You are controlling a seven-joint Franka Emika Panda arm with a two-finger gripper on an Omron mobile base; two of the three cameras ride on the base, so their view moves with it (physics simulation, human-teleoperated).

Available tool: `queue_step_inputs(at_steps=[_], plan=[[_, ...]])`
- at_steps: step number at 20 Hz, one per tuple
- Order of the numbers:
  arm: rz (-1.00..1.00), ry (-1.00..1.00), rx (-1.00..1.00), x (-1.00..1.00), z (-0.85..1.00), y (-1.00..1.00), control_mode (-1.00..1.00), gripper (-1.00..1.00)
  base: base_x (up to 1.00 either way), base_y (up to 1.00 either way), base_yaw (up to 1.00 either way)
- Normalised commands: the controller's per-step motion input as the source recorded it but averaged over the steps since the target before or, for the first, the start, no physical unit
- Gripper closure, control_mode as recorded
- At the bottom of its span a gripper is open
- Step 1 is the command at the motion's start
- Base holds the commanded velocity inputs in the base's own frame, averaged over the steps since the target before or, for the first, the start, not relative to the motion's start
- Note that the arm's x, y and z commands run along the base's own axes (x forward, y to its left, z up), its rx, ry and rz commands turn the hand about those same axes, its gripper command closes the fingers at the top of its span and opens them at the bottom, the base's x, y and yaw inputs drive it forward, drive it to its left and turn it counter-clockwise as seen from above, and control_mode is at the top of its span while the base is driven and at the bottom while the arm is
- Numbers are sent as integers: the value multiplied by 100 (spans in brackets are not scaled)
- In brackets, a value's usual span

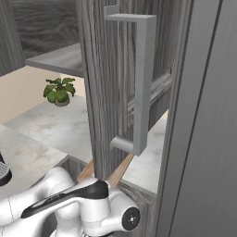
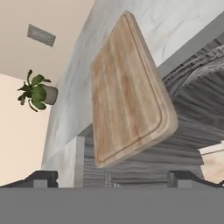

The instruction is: Move the cutting board and knife to the sink. Then move spray from the cabinet to the counter.

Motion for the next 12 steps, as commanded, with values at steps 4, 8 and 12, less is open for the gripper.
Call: queue_step_inputs(at_steps=[4, 8, 12], plan=[[2, 0, 3, 31, -35, 0, -100, -100, 0, 0, 0], [3, 0, 4, 33, -24, 0, -100, -100, 0, 0, 0], [3, 0, 6, 27, -26, 0, -100, -100, 0, 0, 0]])
